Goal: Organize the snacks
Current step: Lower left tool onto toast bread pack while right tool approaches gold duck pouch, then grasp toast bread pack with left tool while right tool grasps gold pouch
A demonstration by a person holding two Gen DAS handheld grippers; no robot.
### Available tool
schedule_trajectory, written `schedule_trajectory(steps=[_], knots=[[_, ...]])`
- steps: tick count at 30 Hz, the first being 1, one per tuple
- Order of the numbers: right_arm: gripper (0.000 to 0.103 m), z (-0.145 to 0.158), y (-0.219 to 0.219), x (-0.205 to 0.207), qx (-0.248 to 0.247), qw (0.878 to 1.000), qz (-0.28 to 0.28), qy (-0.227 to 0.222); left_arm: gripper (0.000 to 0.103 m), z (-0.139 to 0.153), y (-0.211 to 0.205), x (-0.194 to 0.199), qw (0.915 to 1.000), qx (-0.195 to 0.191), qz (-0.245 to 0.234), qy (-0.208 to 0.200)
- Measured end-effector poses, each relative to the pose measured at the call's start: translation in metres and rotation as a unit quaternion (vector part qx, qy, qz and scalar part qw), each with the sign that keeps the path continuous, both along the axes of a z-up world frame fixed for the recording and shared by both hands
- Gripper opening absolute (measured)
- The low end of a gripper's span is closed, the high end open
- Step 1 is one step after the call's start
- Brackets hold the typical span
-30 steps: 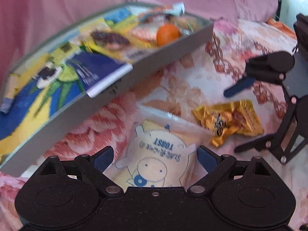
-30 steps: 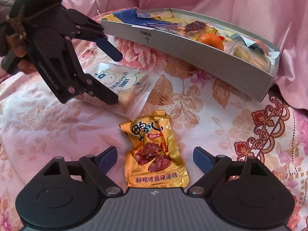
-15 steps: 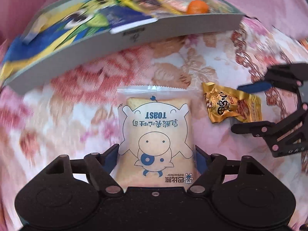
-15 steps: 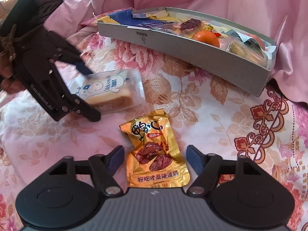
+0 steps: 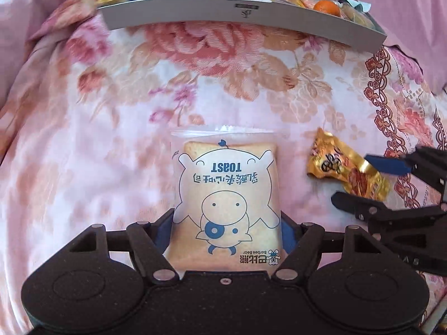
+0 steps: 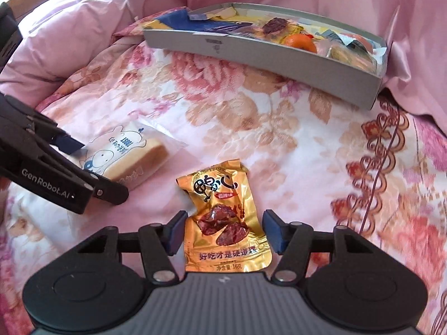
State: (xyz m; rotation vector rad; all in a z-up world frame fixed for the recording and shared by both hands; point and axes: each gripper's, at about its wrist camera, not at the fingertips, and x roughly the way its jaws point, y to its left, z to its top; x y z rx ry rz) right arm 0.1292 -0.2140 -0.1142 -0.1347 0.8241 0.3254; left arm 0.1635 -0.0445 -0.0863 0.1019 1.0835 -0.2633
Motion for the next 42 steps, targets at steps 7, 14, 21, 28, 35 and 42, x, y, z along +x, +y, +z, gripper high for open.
schedule_trajectory(steps=[7,14,21,28,35,42], knots=[[0.066,0.001,0.008,-0.028,0.002,1.000,-0.009,-0.008,0.077,0.002,0.002,-0.014,0.9994,0.003,-0.002,-0.034],[0.082,-0.009,0.005,-0.022,0.022,1.000,-0.016,-0.013,0.081,-0.009,-0.004,-0.010,0.9980,0.015,-0.027,-0.055],[0.079,-0.014,0.011,-0.024,0.016,0.999,-0.017,-0.025,0.079,-0.010,-0.004,-0.011,0.9975,0.014,-0.029,-0.063],[0.064,-0.012,0.012,-0.025,0.009,0.999,-0.016,-0.035,0.074,-0.009,-0.004,-0.013,0.9971,0.012,-0.032,-0.068],[0.055,-0.012,0.020,-0.029,-0.023,0.998,-0.001,-0.054,0.070,-0.007,-0.003,-0.015,0.9969,0.006,-0.030,-0.073],[0.048,-0.014,0.035,-0.037,-0.089,0.992,0.029,-0.089,0.068,-0.007,-0.002,-0.017,0.9965,0.000,-0.027,-0.079]])
